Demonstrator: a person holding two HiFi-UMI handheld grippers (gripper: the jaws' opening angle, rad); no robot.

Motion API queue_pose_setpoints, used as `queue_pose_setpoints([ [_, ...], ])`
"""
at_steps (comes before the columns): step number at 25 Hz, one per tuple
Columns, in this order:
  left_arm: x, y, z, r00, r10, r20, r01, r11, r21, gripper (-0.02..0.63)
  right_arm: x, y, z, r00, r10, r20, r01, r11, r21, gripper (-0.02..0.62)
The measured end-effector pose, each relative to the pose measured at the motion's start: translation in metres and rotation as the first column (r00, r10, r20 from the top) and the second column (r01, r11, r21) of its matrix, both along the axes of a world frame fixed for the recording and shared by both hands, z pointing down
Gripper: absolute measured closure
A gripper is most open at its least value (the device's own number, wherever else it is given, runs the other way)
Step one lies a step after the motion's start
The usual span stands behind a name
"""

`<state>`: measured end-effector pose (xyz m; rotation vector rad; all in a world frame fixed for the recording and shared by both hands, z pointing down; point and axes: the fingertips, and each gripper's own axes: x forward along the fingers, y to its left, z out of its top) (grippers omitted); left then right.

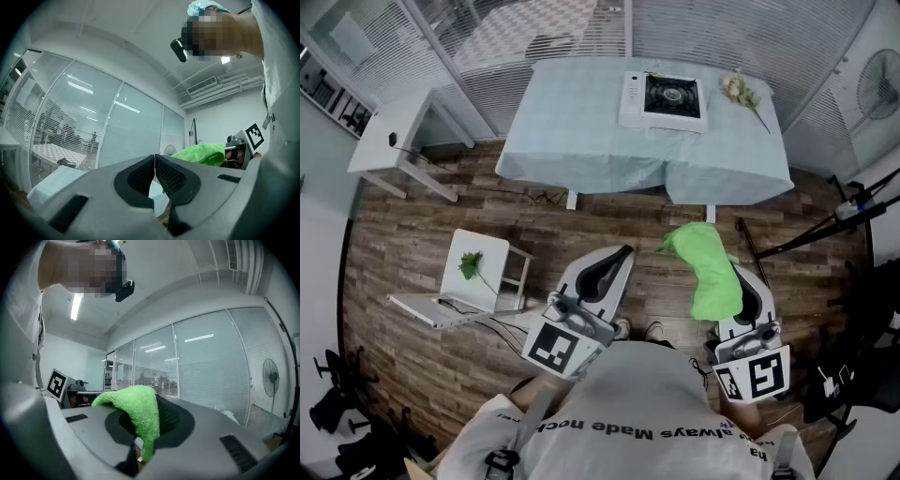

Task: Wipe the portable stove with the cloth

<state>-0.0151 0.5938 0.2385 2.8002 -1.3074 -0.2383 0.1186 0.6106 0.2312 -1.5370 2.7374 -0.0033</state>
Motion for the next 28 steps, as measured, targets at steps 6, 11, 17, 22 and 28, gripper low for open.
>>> queue_pose_setpoints([
  [6,0.002,0.003,0.003,0.999,-0.031,0.025,0.031,0.999,-0.010,0.594,0.004,-0.001,0.002,0.999,-0.035,0.011,0.035,0.999,-0.008,0.569],
  [11,-0.004,0.003,0.003,1.000,-0.012,0.022,0.012,1.000,-0.012,0.594,-0.007,-0.003,0.001,0.999,-0.032,0.005,0.032,0.999,-0.003,0.568],
  [17,-0.010,-0.010,0.007,1.000,0.006,0.016,-0.005,1.000,-0.025,0.594,-0.019,-0.015,0.005,0.999,-0.032,0.001,0.032,0.999,-0.011,0.568],
  [22,0.002,-0.040,0.014,1.000,0.015,0.024,-0.015,1.000,-0.027,0.594,-0.012,-0.043,0.014,0.999,-0.034,0.005,0.034,0.999,-0.015,0.568],
  [28,0.022,-0.097,0.016,0.999,0.004,0.038,-0.003,1.000,-0.026,0.594,0.010,-0.102,0.019,0.999,-0.045,0.021,0.046,0.999,-0.019,0.568],
])
